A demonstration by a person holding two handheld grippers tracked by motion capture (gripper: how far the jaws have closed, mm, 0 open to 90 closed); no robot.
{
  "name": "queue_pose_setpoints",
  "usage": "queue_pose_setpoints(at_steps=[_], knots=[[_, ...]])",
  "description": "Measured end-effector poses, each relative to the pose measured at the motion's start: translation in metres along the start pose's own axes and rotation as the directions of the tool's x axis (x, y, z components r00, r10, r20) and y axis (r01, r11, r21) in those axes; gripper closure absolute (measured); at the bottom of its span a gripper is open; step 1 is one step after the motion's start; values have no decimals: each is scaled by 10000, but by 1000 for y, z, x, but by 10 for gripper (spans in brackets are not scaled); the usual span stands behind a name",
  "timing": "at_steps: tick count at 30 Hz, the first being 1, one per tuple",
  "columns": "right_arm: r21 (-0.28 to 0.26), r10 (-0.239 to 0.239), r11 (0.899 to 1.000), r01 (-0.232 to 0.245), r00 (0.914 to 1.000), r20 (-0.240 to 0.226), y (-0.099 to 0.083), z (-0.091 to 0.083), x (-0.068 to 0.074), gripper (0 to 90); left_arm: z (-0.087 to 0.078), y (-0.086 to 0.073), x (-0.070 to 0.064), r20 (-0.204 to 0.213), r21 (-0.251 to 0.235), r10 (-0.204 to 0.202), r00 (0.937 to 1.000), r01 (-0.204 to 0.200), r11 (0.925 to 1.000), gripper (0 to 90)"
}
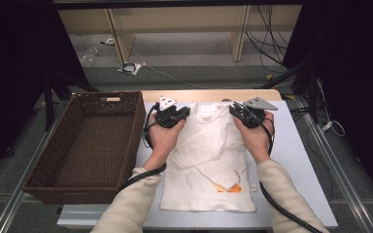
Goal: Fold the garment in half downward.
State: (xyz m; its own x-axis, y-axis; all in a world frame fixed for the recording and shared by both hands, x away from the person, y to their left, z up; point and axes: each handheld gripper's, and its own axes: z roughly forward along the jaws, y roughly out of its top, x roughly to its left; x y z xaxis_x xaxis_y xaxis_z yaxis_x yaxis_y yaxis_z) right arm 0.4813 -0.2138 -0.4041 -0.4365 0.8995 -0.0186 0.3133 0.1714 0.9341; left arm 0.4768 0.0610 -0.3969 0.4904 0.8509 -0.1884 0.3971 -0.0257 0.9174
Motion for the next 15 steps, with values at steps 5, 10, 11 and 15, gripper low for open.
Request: queue_pose_setpoints(at_steps=[5,10,11,15], knots=[[-146,29,9999,-28,10000,47,3,-2,0,801,-1,2,-1,-158,-152,334,9993,-337,9993,825],[-218,51,9997,-50,10000,51,5,-3,-1,801,-1,3,-2,-125,-229,498,9987,-501,9985,825],[-215,41,9998,-40,10000,54,5,-3,-1,801,-1,3,-2,-108,-242,456,9989,-459,9987,825],[-261,79,9996,-77,9999,66,6,-3,-1,801,-2,6,-2,-39,-311,309,9995,-311,9990,825]])
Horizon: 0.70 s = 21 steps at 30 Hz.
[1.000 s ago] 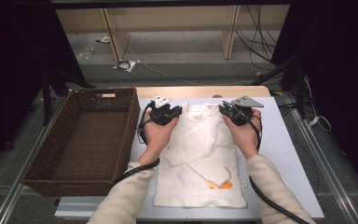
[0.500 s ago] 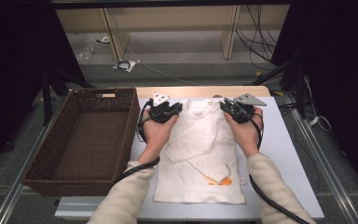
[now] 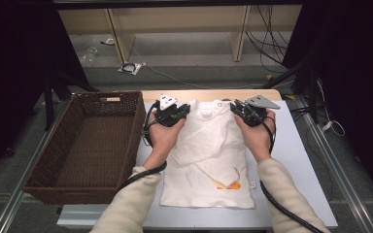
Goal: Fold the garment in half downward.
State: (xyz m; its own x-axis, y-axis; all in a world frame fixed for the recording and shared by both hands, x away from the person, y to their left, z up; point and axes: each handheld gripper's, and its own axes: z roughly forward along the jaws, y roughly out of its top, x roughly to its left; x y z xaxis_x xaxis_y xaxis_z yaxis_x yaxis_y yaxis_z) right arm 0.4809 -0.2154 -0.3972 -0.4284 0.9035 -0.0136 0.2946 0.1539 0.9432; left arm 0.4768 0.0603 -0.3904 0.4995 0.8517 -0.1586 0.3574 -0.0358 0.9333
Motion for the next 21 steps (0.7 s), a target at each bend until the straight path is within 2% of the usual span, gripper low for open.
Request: queue_pose_setpoints(at_steps=[7,21], knots=[[-56,8,10000,-8,10000,46,1,-1,0,800,-1,1,2,14,-48,-134,9999,134,9999,825],[-240,-38,9997,40,10000,65,8,-3,-1,798,-2,9,1,58,-157,77,10000,-77,9998,824]])
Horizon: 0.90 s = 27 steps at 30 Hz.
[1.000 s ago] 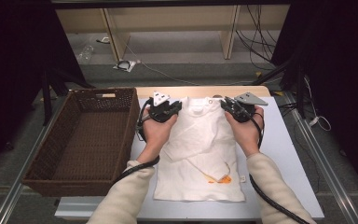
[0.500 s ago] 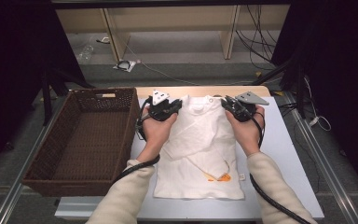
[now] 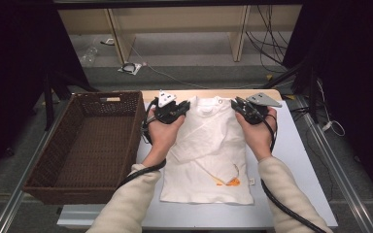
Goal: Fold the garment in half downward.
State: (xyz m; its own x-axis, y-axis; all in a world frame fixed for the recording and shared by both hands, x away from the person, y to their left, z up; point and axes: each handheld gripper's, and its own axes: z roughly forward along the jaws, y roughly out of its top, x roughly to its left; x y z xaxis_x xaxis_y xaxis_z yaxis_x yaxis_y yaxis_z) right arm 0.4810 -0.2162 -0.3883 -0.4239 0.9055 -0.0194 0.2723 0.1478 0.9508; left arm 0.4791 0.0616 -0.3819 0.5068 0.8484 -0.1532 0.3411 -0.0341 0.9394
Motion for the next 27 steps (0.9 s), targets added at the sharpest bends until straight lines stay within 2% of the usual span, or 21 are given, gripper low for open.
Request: queue_pose_setpoints(at_steps=[17,27], knots=[[43,21,10000,-21,9999,-160,-7,-4,-1,797,-4,-7,0,127,36,-30,9999,29,10000,824],[-50,-16,10000,15,9994,-350,-14,-11,1,797,-10,-17,3,229,-36,-55,9997,56,10000,824]])
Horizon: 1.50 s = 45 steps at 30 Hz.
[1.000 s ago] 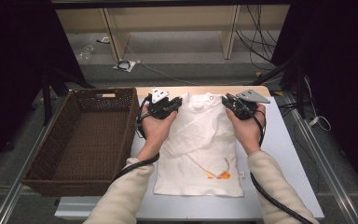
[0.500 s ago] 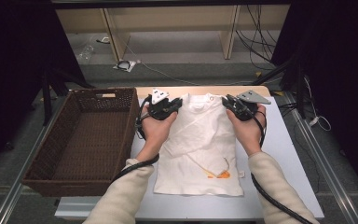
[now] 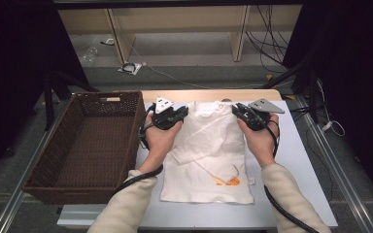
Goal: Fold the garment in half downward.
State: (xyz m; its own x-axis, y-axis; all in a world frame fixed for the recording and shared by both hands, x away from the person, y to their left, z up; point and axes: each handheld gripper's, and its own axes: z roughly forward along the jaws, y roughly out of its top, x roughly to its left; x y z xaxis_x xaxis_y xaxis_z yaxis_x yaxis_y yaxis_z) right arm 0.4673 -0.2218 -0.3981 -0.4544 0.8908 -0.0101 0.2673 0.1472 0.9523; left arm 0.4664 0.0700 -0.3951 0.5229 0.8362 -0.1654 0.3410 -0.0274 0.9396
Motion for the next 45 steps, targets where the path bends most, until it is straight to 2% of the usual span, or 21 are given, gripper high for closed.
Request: queue_pose_setpoints(at_steps=[4,13,21,36,45], knots=[[-150,70,9999,-72,9999,-88,-3,-4,2,797,-5,-6,-1,84,-266,99,9999,-97,9996,824],[-203,78,9998,-82,9998,-190,-9,-9,4,797,-8,-13,0,172,-246,68,9998,-63,9997,824],[-329,-61,9994,55,9998,-183,-13,-14,5,797,-13,-17,-1,385,-380,247,9990,-233,9990,824],[-453,-156,9989,145,9996,-239,-27,-24,12,797,-20,-32,-1,619,-371,294,9976,-272,9989,824],[-540,-277,9982,260,9991,-308,-33,-31,16,797,-31,-41,-5,813,-460,351,9961,-314,9984,824]])
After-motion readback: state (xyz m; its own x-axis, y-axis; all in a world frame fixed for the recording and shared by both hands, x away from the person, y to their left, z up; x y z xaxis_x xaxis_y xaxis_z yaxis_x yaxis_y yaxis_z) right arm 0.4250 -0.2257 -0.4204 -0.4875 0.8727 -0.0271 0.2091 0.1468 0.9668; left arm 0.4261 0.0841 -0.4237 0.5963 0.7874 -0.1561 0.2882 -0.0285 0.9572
